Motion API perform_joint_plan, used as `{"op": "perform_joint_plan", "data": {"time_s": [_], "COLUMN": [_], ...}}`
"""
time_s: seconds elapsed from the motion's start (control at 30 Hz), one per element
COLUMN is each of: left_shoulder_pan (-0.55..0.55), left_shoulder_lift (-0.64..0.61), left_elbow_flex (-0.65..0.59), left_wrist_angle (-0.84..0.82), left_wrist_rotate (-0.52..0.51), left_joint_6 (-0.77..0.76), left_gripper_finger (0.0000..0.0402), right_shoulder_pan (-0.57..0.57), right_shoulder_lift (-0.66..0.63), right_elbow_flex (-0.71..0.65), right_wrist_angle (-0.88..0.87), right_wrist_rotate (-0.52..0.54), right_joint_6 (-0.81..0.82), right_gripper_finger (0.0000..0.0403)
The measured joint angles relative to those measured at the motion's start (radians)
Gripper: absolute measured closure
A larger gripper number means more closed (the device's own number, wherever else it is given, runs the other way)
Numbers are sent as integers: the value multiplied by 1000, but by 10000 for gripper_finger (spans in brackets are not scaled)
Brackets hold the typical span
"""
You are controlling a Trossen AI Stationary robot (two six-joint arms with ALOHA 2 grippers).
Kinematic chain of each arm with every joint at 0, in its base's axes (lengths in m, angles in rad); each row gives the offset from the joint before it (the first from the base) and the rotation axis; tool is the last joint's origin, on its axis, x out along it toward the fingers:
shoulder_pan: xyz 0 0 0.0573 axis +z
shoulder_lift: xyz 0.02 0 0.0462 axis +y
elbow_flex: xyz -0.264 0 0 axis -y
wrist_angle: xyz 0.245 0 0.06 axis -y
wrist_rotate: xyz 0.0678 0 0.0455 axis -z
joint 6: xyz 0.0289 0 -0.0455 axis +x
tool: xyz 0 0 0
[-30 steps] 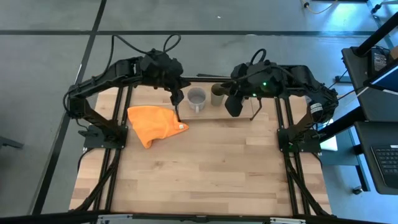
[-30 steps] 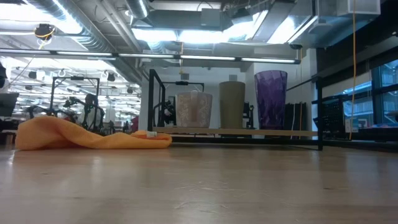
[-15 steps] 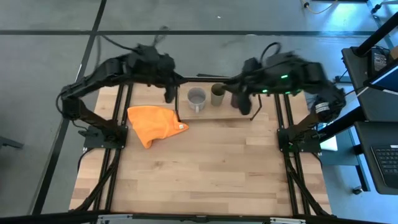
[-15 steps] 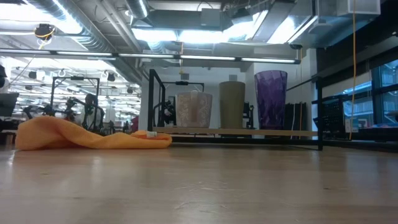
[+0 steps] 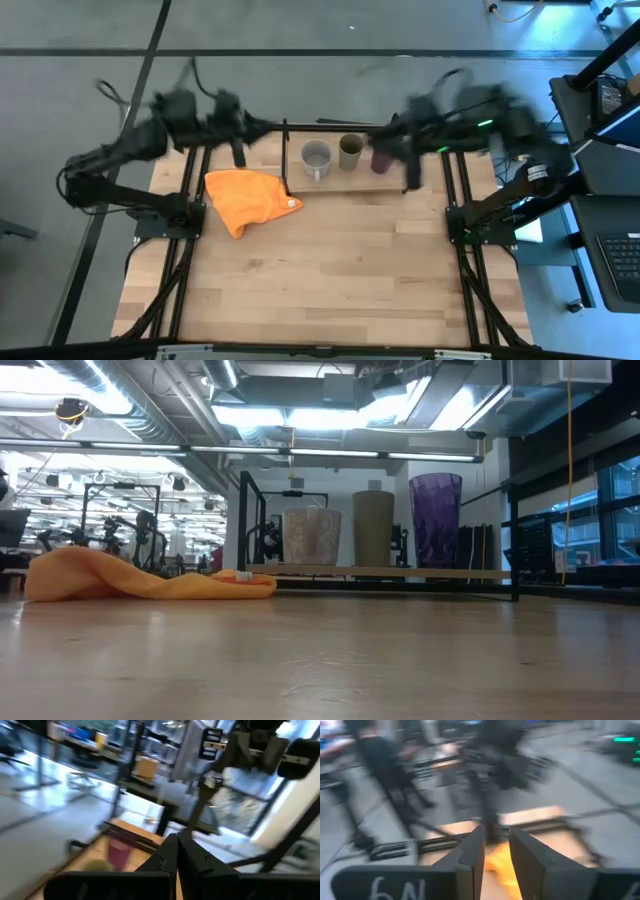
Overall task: Stack small to large cups/mugs on shelf
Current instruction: Return to Home Position
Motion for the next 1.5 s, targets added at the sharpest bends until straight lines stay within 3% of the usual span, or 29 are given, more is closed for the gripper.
{"op": "perform_joint_plan", "data": {"time_s": [0.13,0.2,0.37,0.53,0.73,0.9,1.17,1.4,1.5], "left_shoulder_pan": [-38,-47,-47,-47,-47,-47,-47,-47,-47], "left_shoulder_lift": [-97,-169,-364,-570,-739,-811,-893,-976,-1013], "left_elbow_flex": [-272,-351,-473,-589,-791,-927,-1066,-1133,-1163], "left_wrist_angle": [280,362,375,380,536,613,612,489,483], "left_wrist_rotate": [6,-6,-118,-214,-262,-253,-236,-240,-241], "left_joint_6": [-106,-122,-117,-117,-130,-133,-179,-231,-250], "left_gripper_finger": [401,401,401,401,401,401,401,401,401], "right_shoulder_pan": [-22,-40,-37,3,8,8,8,8,8], "right_shoulder_lift": [-25,-85,-279,-524,-719,-849,-1029,-1167,-1216], "right_elbow_flex": [-197,-260,-471,-773,-1223,-1474,-1693,-1795,-1845], "right_wrist_angle": [242,259,294,571,977,1254,1283,1204,1207], "right_wrist_rotate": [-229,-249,-91,28,28,-22,-60,-308,-357], "right_joint_6": [3,47,104,112,160,194,253,237,272], "right_gripper_finger": [312,312,312,312,312,312,312,312,312]}}
